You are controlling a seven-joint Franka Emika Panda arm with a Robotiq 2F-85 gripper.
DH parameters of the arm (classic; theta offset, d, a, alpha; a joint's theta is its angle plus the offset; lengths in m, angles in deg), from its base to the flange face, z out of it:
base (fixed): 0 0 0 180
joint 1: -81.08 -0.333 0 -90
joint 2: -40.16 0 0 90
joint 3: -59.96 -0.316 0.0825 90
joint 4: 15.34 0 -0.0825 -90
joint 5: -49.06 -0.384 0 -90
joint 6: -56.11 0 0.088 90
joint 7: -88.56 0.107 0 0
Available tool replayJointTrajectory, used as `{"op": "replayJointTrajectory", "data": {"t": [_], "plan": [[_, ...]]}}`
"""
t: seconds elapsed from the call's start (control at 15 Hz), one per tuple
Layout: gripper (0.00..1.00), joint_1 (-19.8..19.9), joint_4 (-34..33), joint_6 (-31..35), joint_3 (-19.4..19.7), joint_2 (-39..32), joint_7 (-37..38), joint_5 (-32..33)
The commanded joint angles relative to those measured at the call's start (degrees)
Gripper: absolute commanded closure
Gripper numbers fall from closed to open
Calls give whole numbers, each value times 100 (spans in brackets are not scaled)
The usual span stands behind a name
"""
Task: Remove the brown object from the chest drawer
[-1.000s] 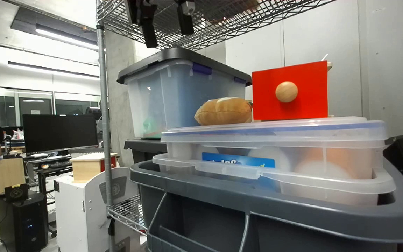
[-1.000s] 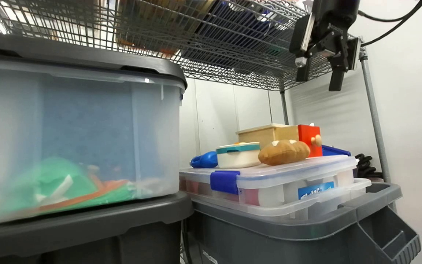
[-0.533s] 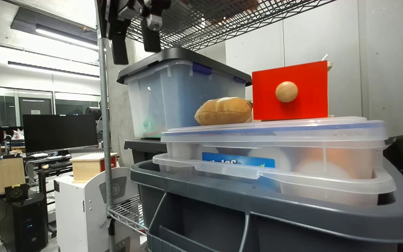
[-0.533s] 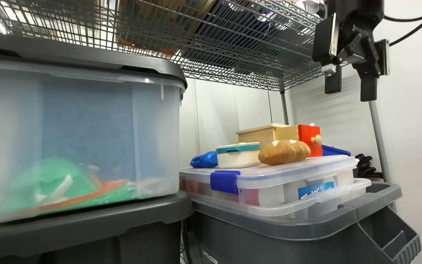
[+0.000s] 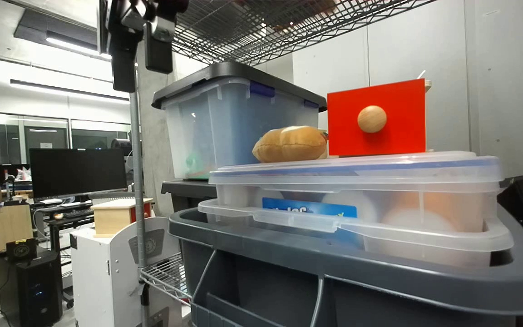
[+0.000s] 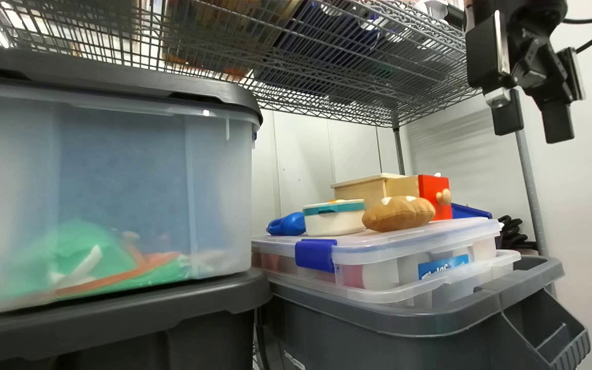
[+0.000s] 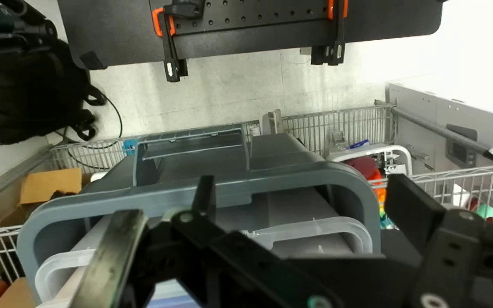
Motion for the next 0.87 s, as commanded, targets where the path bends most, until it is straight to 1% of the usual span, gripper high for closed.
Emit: {"op": "replayJointTrajectory", "data": {"t": [0.0, 0.07, 0.8], "plan": [[0, 19, -67, -304, -86, 74, 108, 64], [0, 8, -20, -116, -22, 1, 20, -3], [0, 4, -20, -143, -41, 1, 22, 0]]}}
